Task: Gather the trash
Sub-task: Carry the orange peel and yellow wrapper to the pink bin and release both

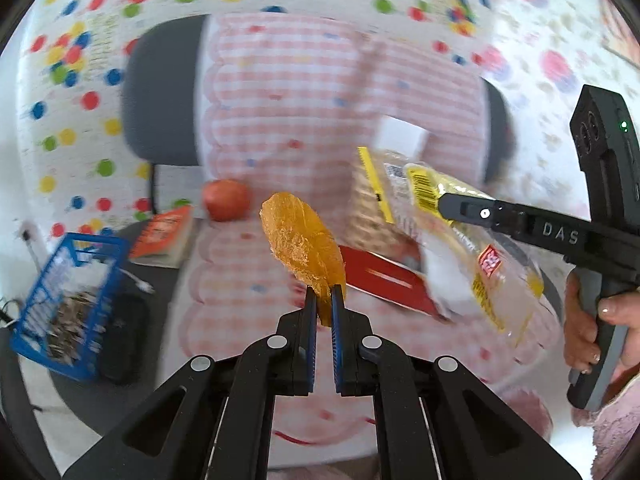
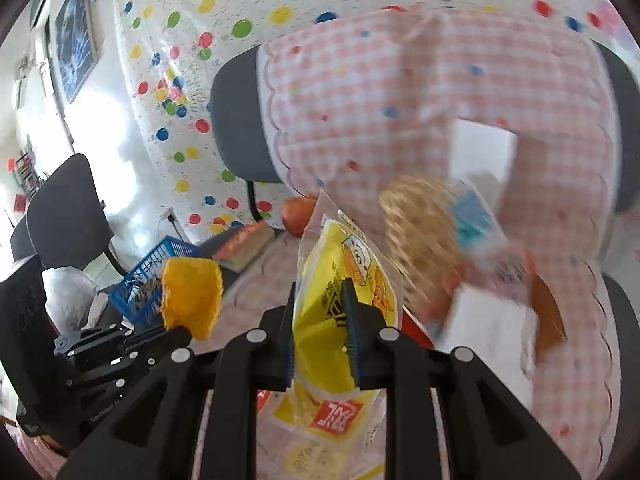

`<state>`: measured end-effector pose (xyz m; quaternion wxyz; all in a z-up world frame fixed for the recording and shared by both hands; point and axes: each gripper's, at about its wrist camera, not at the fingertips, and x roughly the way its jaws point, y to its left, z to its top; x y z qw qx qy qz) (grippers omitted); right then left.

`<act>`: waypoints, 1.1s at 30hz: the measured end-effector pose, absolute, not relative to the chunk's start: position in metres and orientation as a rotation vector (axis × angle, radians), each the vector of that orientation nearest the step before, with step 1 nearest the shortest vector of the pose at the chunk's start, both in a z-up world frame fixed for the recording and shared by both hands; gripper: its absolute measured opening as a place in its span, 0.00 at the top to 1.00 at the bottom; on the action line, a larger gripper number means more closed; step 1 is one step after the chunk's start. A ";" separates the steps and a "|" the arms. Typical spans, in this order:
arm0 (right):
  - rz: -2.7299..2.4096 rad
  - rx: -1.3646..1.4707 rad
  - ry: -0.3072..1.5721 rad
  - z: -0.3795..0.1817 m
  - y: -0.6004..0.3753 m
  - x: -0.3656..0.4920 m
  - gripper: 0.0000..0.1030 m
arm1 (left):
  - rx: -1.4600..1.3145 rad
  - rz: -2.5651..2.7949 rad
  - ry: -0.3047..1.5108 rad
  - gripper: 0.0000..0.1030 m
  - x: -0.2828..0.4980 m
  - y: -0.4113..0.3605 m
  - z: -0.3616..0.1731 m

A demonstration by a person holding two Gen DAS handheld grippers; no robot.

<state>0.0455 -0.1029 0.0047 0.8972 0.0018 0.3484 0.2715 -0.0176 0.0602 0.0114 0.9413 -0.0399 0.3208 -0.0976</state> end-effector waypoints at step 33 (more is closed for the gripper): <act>-0.093 0.384 0.824 -0.118 -0.379 -0.211 0.76 | 0.268 -0.984 0.886 0.91 -0.124 -0.245 -0.101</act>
